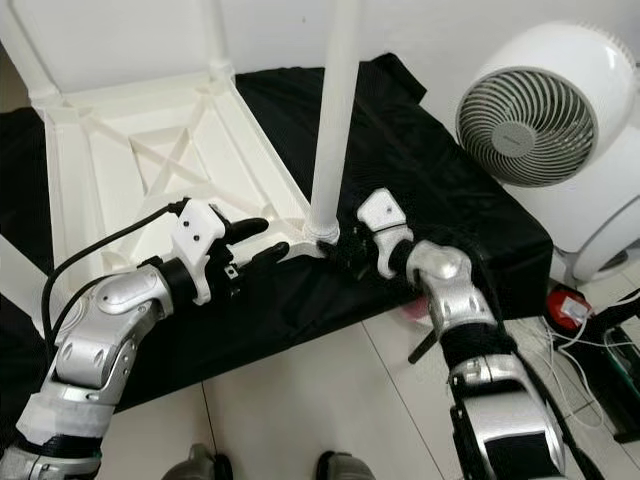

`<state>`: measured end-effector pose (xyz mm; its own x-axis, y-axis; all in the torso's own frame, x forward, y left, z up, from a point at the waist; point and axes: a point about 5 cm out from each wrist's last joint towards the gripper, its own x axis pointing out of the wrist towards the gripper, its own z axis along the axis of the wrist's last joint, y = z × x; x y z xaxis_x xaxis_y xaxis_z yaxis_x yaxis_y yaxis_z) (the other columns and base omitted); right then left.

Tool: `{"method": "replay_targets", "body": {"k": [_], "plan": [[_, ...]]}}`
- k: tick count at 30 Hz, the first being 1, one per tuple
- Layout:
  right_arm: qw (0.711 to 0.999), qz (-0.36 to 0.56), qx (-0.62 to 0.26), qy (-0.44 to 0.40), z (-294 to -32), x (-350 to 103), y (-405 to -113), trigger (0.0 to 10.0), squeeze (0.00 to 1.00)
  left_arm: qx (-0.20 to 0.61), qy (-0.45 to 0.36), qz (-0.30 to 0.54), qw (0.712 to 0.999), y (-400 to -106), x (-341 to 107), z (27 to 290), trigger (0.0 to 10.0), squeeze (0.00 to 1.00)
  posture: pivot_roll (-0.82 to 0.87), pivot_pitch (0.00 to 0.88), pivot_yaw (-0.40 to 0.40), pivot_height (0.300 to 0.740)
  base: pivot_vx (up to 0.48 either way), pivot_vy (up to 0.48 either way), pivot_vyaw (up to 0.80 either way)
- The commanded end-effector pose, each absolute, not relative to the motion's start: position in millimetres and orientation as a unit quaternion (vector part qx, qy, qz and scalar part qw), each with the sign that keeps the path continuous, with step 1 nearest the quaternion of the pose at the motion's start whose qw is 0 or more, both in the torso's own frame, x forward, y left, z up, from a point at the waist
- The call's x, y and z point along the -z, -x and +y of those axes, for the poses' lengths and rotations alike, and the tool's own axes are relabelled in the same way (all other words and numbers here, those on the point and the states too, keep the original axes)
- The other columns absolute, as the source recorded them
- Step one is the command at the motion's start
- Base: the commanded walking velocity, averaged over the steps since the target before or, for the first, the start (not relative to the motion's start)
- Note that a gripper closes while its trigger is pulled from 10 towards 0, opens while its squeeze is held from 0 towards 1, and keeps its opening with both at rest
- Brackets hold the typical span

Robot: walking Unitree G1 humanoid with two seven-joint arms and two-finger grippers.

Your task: Building children table

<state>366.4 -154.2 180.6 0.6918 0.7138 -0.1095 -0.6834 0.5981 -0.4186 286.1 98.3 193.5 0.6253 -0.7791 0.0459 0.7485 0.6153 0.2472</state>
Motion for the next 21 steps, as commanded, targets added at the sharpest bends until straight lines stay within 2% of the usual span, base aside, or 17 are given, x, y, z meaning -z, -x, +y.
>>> {"method": "replay_targets", "body": {"k": [1,9,10,11,21], "plan": [[0.892,-0.026,-0.394,0.221,-156,-176,-367,10.0,0.0,0.386,-0.1,-0.08,0.914,-291,-194,102,10.0,0.0,-0.01,0.088,-0.012,0.74,0.0,0.0,0.0],[0.88,-0.015,-0.413,0.235,-133,-178,-380,10.0,0.0,0.377,-0.101,-0.082,0.917,-290,-196,105,10.0,0.0,0.01,0.09,-0.018,0.74,0.0,0.0,0.0],[0.876,-0.008,-0.419,0.238,-130,-175,-380,4.7,0.0,0.376,-0.101,-0.083,0.917,-290,-196,106,10.0,0.0,0.01,0.091,-0.018,0.74,0.0,0.0,0.0],[0.873,0.002,-0.425,0.237,-126,-169,-380,0.0,0.0,0.376,-0.101,-0.083,0.917,-290,-196,106,10.0,0.0,0.01,0.091,-0.018,0.74,0.0,0.0,0.0],[0.871,0.016,-0.434,0.229,-122,-158,-377,0.0,0.0,0.374,-0.102,-0.082,0.918,-290,-196,107,10.0,0.0,0.01,0.091,-0.018,0.74,0.0,0.0,0.0]]}}
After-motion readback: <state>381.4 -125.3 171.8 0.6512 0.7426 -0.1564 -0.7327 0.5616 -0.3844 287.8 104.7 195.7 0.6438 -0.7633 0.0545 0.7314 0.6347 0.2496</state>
